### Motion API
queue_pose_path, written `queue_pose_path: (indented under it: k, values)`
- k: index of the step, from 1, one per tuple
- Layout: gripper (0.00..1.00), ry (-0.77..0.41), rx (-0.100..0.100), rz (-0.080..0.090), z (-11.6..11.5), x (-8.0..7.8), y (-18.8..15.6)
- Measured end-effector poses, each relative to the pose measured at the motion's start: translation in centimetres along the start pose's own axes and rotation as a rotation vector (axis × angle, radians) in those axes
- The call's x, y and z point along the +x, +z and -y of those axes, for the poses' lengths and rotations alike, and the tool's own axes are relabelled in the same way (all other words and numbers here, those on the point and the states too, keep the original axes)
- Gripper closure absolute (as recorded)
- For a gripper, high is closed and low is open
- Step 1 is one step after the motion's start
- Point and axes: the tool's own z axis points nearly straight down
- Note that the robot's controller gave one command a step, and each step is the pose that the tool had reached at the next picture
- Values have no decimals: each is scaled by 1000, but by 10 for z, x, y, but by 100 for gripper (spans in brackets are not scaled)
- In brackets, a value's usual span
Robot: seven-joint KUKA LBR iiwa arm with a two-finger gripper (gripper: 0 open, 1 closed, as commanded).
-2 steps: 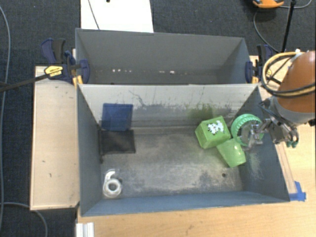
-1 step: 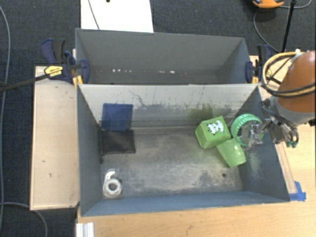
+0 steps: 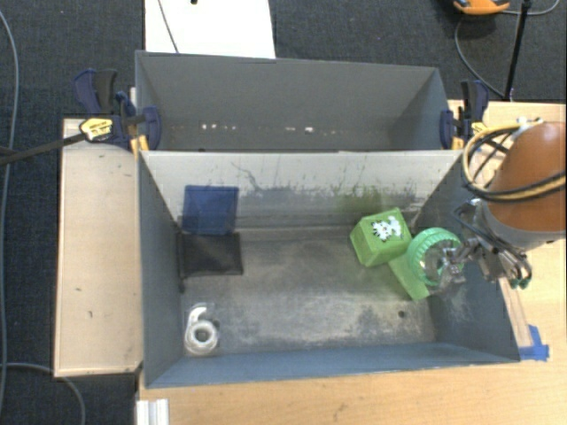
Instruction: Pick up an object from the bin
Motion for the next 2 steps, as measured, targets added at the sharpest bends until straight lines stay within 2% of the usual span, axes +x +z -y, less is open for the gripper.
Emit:
queue_pose_path:
  k: [1, 2]
  values:
    - [100, 0, 0, 0, 0, 0, 0]
    - [100, -26, -3, -6, -5, 4, -41]
